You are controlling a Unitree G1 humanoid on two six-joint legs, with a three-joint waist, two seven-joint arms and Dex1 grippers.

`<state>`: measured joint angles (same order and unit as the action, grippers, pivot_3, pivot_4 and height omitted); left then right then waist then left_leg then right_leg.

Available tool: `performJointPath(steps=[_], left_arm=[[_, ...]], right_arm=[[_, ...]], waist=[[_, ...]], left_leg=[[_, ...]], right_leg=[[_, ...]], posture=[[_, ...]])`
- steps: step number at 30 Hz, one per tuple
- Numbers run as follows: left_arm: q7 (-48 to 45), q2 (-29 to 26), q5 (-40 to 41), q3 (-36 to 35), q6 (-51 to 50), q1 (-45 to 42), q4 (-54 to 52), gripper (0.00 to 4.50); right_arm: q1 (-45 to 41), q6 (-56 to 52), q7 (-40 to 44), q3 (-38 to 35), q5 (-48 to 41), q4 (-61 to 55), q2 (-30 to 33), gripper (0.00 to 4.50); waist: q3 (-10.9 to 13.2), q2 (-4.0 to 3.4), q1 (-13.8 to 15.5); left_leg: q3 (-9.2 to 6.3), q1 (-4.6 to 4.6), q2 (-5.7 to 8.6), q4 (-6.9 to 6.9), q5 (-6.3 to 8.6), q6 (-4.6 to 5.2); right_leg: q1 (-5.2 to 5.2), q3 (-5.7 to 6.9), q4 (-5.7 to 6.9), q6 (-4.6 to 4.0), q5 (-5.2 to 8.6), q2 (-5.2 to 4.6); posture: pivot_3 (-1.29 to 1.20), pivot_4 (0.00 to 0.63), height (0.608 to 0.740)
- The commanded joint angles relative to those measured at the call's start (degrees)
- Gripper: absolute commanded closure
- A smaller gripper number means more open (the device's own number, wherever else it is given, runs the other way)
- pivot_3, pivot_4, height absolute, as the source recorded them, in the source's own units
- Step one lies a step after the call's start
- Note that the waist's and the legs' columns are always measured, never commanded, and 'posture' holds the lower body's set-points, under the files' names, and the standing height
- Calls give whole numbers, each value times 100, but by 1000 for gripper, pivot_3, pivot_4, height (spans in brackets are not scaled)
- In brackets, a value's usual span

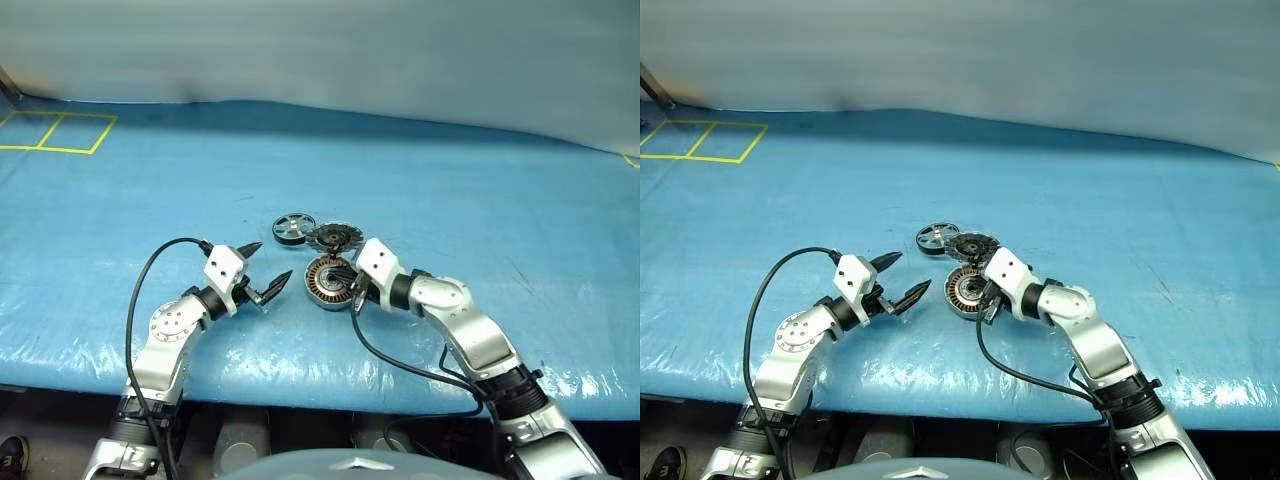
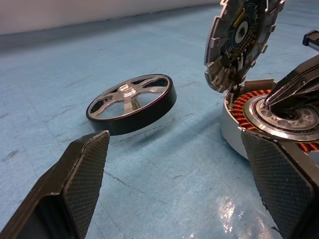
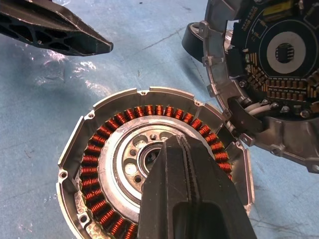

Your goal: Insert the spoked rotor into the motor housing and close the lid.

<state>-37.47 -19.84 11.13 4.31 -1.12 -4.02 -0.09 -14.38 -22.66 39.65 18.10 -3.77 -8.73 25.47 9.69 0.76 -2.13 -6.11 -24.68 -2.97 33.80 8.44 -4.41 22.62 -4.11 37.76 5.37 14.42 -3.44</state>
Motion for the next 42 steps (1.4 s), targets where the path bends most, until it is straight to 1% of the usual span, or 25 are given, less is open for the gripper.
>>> performJointPath(steps=[1, 2, 8, 11, 13, 16, 18, 19, 20, 21, 23, 28, 29, 30, 32, 35, 38, 42], left_arm=[[22, 3, -18, -6, 49, -12, -129, 0], [23, 3, -17, -7, 50, -12, -128, 0], [25, -27, 51, -98, 43, -35, -172, 0], [53, -103, 219, -385, 22, -174, -163, 0], [9, -261, 187, -502, 39, -337, -82, 0], [-363, -724, 166, -588, -9, -843, 167, 0], [-848, -1023, 251, -517, -129, -1535, 619, 0], [-1053, -1109, 269, -466, -169, -1822, 836, 388], [-1285, -1184, 226, -366, -170, -2093, 1081, 609], [-1461, -1236, 142, -269, -138, -2300, 1308, 921], [-2018, -1293, -74, 89, -341, -2981, 2026, 1586], [-3205, -1103, 36, 366, -994, -4162, 3496, 1586], [-3437, -1062, -30, 452, -1083, -4390, 3804, 1586], [-3529, -1027, -275, 623, -1011, -4646, 4190, 1586], [-3501, -949, -673, 859, -789, -5036, 4827, 1586], [-3531, -744, -1009, 1047, -616, -5490, 5560, 1586], [-3425, -576, -1302, 1140, -388, -5697, 6057, 1586], [-3281, -342, -1584, 1194, -95, -5742, 6488, 1586]], right_arm=[[71, -53, -32, 174, 303, 24, 129, 4488], [70, -54, -50, 189, 357, 22, 141, 4488], [167, -136, 59, -271, -368, -241, -207, 4488], [274, -190, 174, -606, -951, -517, -405, 4488], [361, -236, 243, -718, -1186, -678, -424, 4488], [581, -281, 305, -833, -1396, -910, -338, 4488], [777, -271, 295, -895, -1414, -1039, -230, 4488], [851, -269, 287, -926, -1425, -1087, -193, 4500], [908, -265, 281, -953, -1444, -1125, -162, 4500], [933, -261, 270, -963, -1456, -1137, -151, 4500], [1036, -239, 210, -1004, -1472, -1204, -131, 4500], [1143, -192, 44, -1021, -1431, -1265, -195, 4500], [1180, -178, 0, -1036, -1430, -1290, -213, 4500], [1244, -156, -54, -1052, -1433, -1336, -241, 4500], [1362, -123, -148, -1067, -1434, -1413, -290, 4500], [1577, -61, -285, -1093, -1392, -1507, -354, 4500], [1696, -10, -391, -1099, -1382, -1559, -394, 4500], [1799, 49, -488, -1100, -1372, -1593, -405, 4500]], waist=[[0, 0, 0], [0, 1, 1], [0, 1, 0], [2, 0, -4], [3, 0, 0], [4, 2, 16], [5, 3, 44], [7, 7, 63], [7, 7, 57], [7, 7, 49], [7, 7, 34], [12, 14, -36], [13, 14, -49], [13, 14, -50], [14, 15, -52], [15, 17, -46], [16, 18, -52], [16, 18, -46]], left_leg=[[0, 0, 0, 1, 0, 0], [0, 0, 0, 1, 0, 0], [-1, -2, 0, -1, 0, 0], [-1, -5, 0, -3, 0, 1], [-2, -9, 0, -4, 0, 1], [-4, -10, -1, -3, 0, 1], [-4, -10, 0, -2, 0, 0], [-5, -12, 1, 0, 0, 0], [-7, -16, 1, 2, 0, 0], [-5, -19, 1, 3, 0, 0], [-4, -22, 2, 1, 0, 1], [-7, -27, 0, -9, 0, 2], [-12, -37, 0, -9, -1, 3], [-12, -42, -1, -8, -1, 3], [-17, -47, 0, -8, -1, 3], [-20, -52, 1, -7, 1, 5], [-21, -56, 1, -6, 2, 6], [-22, -56, 1, -4, 2, 6]], right_leg=[[-1, 0, 0, 0, 0, 0], [-1, 0, 0, 0, 0, 0], [0, 0, 0, 0, 0, 0], [4, 0, -1, 0, 0, 0], [8, 0, 2, 0, 0, 0], [7, 1, 3, 0, 0, 1], [7, 3, 0, 0, 0, 1], [6, 4, 0, 0, 0, 1], [10, 7, 1, 0, 0, 1], [11, 6, -1, 0, 0, 0], [11, 4, -5, 1, -1, -1], [21, 7, -2, 2, 1, 3], [29, 10, 0, 2, 1, 7], [33, 9, 0, 3, 1, 8], [34, 11, 0, 7, 3, 9], [36, 12, -1, 13, 5, 10], [38, 12, -1, 14, 6, 10], [39, 12, 3, 14, 6, 10]], posture=[[0, 150, 740], [0, 150, 740], [0, 150, 740], [0, 150, 740], [0, 150, 740], [0, 150, 740], [0, 150, 740], [0, 150, 740], [0, 150, 740], [0, 150, 740], [0, 150, 740], [0, 150, 740], [0, 150, 740], [0, 150, 740], [0, 150, 740], [0, 150, 740], [0, 150, 740], [0, 150, 740]])
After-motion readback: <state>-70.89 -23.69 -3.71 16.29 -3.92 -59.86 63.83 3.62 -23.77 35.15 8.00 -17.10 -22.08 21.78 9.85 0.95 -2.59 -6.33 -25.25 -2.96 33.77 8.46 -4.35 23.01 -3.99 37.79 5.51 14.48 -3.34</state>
